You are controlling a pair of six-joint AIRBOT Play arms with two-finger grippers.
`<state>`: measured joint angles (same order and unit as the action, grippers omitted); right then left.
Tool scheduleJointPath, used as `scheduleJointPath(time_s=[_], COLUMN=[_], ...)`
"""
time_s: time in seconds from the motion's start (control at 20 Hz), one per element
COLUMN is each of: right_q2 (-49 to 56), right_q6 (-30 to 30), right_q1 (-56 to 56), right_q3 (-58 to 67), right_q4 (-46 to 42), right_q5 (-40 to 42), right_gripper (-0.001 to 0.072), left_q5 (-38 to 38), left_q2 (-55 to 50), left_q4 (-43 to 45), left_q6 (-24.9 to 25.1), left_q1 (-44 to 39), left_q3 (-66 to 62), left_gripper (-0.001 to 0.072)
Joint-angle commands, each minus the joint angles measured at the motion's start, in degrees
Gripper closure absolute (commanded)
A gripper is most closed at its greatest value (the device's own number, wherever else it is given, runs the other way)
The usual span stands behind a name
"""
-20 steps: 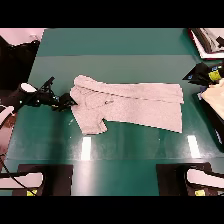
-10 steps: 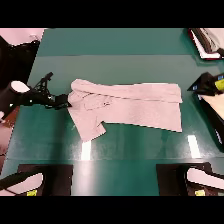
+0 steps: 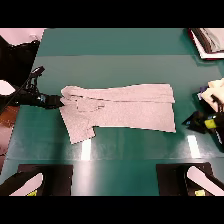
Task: Fold the shirts.
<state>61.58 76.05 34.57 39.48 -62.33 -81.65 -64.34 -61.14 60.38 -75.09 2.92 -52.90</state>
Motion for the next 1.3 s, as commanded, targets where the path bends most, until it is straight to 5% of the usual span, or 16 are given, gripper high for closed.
scheduleJointPath(time_s=[0.0, 0.45, 0.6, 0.7, 0.75, 0.95, 1.25], right_q2=[0.57, 5.88, 5.86, 5.84, 5.81, 1.07, -11.96], right_q6=[-2.29, -4.61, -4.59, -4.59, -4.61, -4.52, -1.22], right_q1=[1.14, -0.83, -5.46, -7.98, -9.16, -14.32, -17.7], right_q3=[-8.24, -8.79, -8.76, -8.41, -7.41, 3.56, 32.02], right_q4=[0.22, 8.72, 8.63, 8.63, 8.63, 9.97, 13.22], right_q5=[4.87, 11.47, 14.84, 15.72, 15.47, 13.18, 18.75], right_gripper=[0.0303, 0.0305, 0.0406, 0.0671, 0.0699, 0.07, 0.07], left_q5=[-0.57, -1.27, -1.29, -1.33, -1.29, -4.46, -9.09], left_q2=[0.48, 0.48, 0.48, 0.48, 0.5, 0.5, 2.99], left_q4=[0.24, 0.2, 0.2, 0.17, 0.04, -1.51, -3.19], left_q6=[-0.87, -1.55, -1.64, -1.73, -3.06, -4.7, -4.63], left_q1=[-0.02, -0.02, -0.02, -0.02, -0.02, -0.02, -0.02], left_q3=[0.0, 0.0, 0.0, 0.0, -0.07, -8.79, -41.22], left_gripper=[0.0685, 0.0685, 0.0685, 0.0685, 0.0685, 0.0686, 0.0685])
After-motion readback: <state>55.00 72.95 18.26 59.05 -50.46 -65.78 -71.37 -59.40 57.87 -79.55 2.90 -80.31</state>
